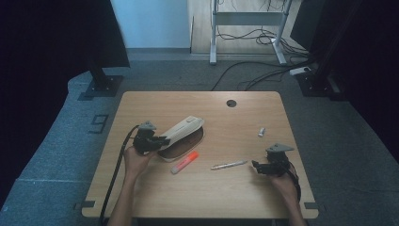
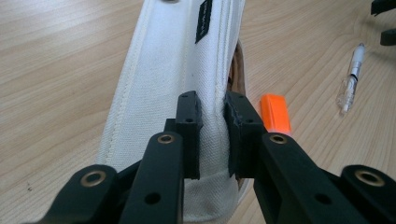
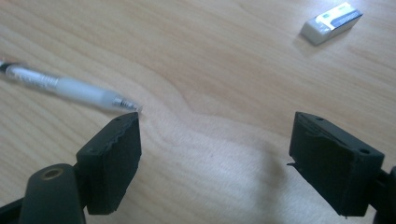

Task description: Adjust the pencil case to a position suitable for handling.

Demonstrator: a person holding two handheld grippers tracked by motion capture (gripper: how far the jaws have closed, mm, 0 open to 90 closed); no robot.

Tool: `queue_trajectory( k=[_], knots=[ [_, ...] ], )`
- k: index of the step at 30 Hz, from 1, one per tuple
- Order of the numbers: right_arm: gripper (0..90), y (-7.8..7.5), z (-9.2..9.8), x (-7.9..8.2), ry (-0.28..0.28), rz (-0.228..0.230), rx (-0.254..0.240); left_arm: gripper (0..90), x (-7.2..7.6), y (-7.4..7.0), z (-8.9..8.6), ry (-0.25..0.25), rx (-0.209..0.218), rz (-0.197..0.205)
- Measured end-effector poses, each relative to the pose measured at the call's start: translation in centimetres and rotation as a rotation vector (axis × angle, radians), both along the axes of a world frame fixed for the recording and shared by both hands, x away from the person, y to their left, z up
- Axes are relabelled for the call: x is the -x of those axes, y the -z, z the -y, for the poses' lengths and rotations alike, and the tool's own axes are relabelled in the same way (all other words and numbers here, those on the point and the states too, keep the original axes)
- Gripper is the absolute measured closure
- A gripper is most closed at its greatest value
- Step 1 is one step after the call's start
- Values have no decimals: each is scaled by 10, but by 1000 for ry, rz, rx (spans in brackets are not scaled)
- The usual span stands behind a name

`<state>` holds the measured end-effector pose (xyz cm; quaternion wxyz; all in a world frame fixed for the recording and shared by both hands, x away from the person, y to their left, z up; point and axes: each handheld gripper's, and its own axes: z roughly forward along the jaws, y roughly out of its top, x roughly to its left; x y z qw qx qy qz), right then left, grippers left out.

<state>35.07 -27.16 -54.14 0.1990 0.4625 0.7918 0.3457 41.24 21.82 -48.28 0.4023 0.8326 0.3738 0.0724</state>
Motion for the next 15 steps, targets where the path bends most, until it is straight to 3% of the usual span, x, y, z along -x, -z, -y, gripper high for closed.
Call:
queue_trajectory(
  k=[5, 11, 15],
  knots=[
    [128, -2, 5, -9, -12, 8, -57, 767, 0, 1, -1, 4, 7, -1],
    [135, -3, 8, -21, 16, -6, -36, 766, 0, 1, -2, 6, 18, -1],
    [158, -7, 11, -29, 42, 11, -42, 766, 0, 1, -2, 7, 18, 0]
  ],
)
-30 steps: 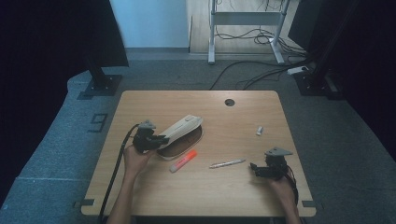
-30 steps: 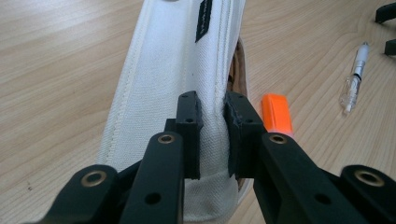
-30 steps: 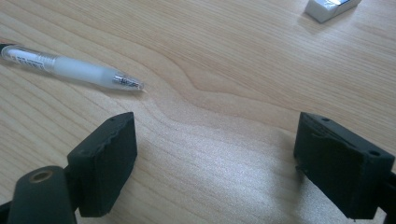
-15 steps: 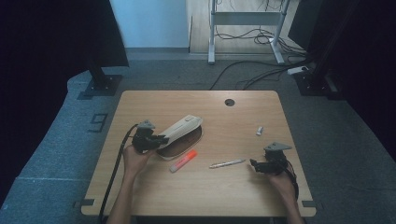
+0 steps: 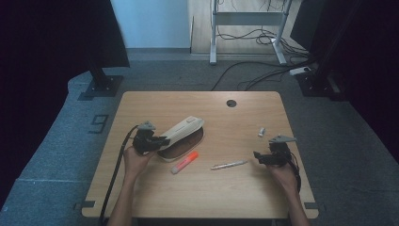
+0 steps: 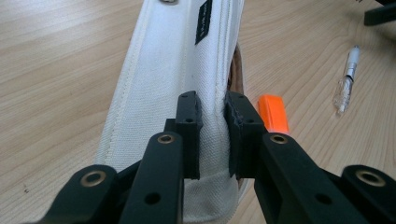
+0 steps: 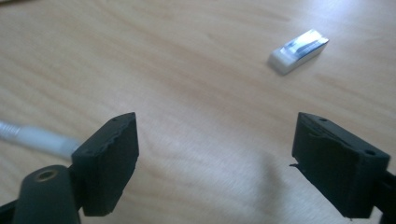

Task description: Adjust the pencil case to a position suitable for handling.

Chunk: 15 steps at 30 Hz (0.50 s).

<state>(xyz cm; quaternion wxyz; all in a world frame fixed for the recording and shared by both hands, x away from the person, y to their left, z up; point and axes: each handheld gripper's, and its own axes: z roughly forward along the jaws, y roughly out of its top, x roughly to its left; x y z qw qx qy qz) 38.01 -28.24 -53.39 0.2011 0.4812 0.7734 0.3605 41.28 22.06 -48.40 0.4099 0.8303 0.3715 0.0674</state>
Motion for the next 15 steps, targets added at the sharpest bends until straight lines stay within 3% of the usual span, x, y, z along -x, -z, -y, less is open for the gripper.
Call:
queue_trajectory(
  k=[15],
  knots=[
    [318, -6, 2, -30, 40, 10, 20, 765, 1, 0, 0, 6, -4, 0]
  ],
)
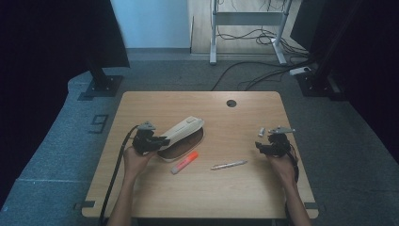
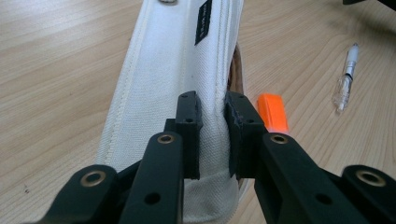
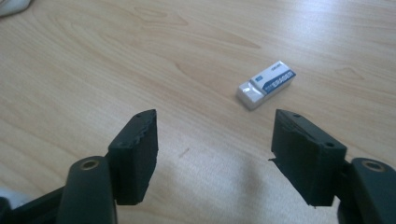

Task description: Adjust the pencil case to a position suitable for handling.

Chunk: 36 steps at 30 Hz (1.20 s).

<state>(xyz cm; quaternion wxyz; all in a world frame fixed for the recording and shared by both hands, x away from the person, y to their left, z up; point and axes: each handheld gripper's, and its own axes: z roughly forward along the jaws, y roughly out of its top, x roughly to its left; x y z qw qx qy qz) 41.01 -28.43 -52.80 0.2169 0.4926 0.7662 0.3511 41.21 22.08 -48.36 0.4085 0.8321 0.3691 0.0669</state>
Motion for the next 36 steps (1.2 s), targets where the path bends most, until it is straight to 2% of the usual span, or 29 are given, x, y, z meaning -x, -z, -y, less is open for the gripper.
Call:
queue_trajectory(
  k=[10, 25, 28, 36],
  knots=[
    [321, -1, 1, -20, 28, -5, 15, 764, 0, 0, 0, 2, -1, 6],
    [415, 4, 2, -42, 45, -16, 8, 764, 1, 0, 1, 5, -3, 9],
    [449, 5, 2, -47, 46, -23, 19, 764, 1, 1, 1, 6, -4, 10],
    [472, 10, 1, -58, 67, -36, 30, 763, 1, 1, 1, 10, -8, 10]
  ],
)
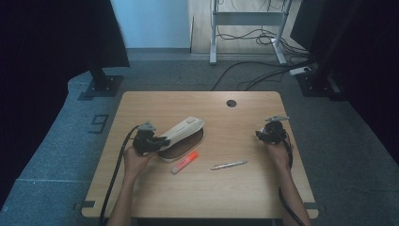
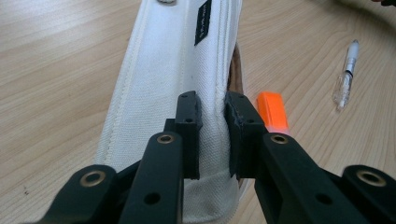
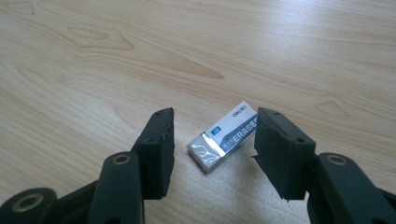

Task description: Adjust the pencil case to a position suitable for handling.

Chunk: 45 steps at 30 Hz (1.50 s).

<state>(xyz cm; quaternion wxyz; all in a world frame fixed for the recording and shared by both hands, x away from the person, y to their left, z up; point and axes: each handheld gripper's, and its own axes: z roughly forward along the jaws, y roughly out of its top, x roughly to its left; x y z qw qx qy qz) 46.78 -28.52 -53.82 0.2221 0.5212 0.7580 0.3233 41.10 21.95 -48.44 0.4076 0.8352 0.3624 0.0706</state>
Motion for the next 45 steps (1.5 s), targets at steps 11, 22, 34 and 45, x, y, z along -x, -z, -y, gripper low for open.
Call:
queue_trajectory(
  k=[11, 22, 34, 45],
  knots=[
    [585, 6, -1, -7, 24, -25, -19, 763, 0, 0, 1, 3, -4, -1],
    [713, 5, 6, -5, 43, -44, -47, 762, 1, 1, 1, 0, -2, -3],
    [718, -2, 0, -1, 17, -36, -50, 763, 1, 0, 1, -7, 4, 1],
    [718, -13, -13, 9, -69, -31, -74, 764, 2, -1, 0, -9, 7, 5]
  ],
)
